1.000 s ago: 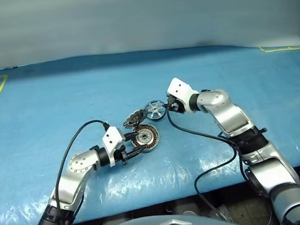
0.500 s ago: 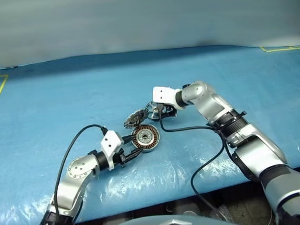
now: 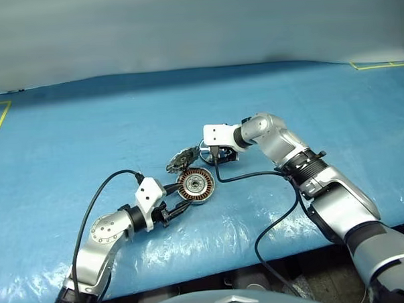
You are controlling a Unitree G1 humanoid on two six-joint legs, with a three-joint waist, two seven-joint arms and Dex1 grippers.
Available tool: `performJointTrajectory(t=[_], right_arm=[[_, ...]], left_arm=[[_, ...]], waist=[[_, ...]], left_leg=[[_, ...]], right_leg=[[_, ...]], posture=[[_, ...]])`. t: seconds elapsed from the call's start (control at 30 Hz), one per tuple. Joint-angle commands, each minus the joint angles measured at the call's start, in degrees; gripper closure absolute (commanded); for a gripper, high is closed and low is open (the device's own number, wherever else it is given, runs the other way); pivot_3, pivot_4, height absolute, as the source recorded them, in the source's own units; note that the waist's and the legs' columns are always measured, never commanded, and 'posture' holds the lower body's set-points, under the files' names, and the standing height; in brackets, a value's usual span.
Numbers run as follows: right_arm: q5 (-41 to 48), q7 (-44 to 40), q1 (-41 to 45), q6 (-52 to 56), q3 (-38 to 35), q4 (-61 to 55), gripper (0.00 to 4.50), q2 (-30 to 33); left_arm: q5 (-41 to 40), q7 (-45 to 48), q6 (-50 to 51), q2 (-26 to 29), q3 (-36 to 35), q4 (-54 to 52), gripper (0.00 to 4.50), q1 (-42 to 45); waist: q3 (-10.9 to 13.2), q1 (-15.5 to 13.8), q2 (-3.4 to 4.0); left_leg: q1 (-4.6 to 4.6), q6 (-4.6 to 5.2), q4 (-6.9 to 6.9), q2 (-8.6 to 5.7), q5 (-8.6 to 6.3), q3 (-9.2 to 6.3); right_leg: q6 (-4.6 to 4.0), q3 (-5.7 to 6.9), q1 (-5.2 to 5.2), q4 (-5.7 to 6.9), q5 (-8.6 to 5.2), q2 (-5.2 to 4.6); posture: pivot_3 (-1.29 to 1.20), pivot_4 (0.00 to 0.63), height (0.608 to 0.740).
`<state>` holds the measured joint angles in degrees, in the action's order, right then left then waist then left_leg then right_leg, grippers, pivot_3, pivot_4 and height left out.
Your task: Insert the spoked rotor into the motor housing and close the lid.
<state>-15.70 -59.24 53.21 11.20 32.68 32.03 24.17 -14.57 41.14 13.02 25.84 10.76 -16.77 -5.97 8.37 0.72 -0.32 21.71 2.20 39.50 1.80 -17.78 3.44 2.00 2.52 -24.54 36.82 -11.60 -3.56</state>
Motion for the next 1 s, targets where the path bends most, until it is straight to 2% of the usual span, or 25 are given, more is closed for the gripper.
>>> performJointTrajectory(t=[0.03, 0.1, 0.17, 0.33, 0.5, 0.63, 0.8, 1.0], right_arm=[[-0.93, -0.78, 0.12, -0.08, -1.05, -0.59, 1.93, 0.52], [-1.48, -0.91, -0.30, -0.02, -0.99, -0.80, 2.61, 0.77], [-1.77, -1.15, -0.76, 0.20, -1.20, -1.16, 2.92, 0.95], [-1.46, -1.56, -2.94, 1.87, -2.70, -4.41, 2.92, 1.55], [0.86, 0.16, -8.89, 6.77, -7.72, -13.77, 2.92, 3.11], [3.00, 6.61, -15.95, 14.06, -15.26, -23.70, 2.92, 3.40], [6.32, 10.17, -26.77, 19.89, -20.86, -36.49, 2.92, 4.04], [16.23, 14.96, -41.63, 20.96, -29.24, -48.81, 2.92, -0.55]], left_arm=[[0.46, -0.12, -0.74, -0.40, 0.67, -1.91, 1.85, 0.40], [0.52, -0.07, -0.68, -0.38, 0.76, -1.91, 1.85, 0.50], [0.56, 0.08, -0.71, -0.35, 0.83, -1.87, 1.85, 0.64], [0.16, 0.52, -0.52, -0.32, 0.82, -1.88, 1.85, 0.90], [-0.90, 1.08, -0.98, 0.02, -0.13, -2.61, 1.85, 0.33], [-3.46, 1.65, 0.28, 0.22, -1.36, -3.80, 1.85, -0.25], [-4.38, 2.19, 0.33, 0.93, -2.27, -3.82, 1.85, -0.22], [-4.81, 4.79, 0.46, 2.58, -2.27, -1.51, 1.85, 1.91]], waist=[[0.00, -0.01, 0.01], [0.00, 0.00, 0.00], [0.00, 0.01, 0.00], [-0.01, -0.08, 0.00], [-0.01, -0.14, 0.00], [-0.01, -0.24, 0.00], [-0.01, -0.23, 0.00], [-0.01, -0.18, -0.02]], left_leg=[[0.00, 0.00, 0.00, 0.00, 0.00, 0.00], [0.00, -0.01, 0.00, -0.01, 0.00, 0.00], [-0.03, 0.00, 0.01, -0.01, 0.00, 0.00], [-0.03, 0.02, 0.02, -0.03, -0.01, -0.02], [-0.02, 0.00, 0.02, 0.01, 0.00, -0.03], [-0.01, 0.01, 0.03, 0.01, -0.01, -0.02], [0.00, 0.11, 0.04, 0.01, -0.07, -0.05], [-0.01, 0.12, 0.03, -0.10, -0.07, -0.07]], right_leg=[[0.00, 0.00, 0.00, 0.00, 0.00, 0.00], [0.00, 0.00, 0.01, 0.00, 0.00, 0.00], [0.00, 0.00, 0.04, 0.00, 0.00, 0.00], [0.00, 0.01, 0.04, 0.02, 0.00, 0.01], [0.01, 0.01, 0.05, -0.01, 0.00, -0.04], [0.02, -0.01, 0.04, -0.01, 0.01, -0.05], [0.03, 0.02, 0.05, -0.01, 0.01, -0.04], [0.02, 0.03, 0.06, -0.01, -0.01, 0.03]], posture=[[0.00, 0.150, 0.740], [0.00, 0.150, 0.740], [0.00, 0.150, 0.740], [0.00, 0.150, 0.740], [0.00, 0.150, 0.740], [0.00, 0.150, 0.740], [0.00, 0.150, 0.740], [0.00, 0.150, 0.740]])
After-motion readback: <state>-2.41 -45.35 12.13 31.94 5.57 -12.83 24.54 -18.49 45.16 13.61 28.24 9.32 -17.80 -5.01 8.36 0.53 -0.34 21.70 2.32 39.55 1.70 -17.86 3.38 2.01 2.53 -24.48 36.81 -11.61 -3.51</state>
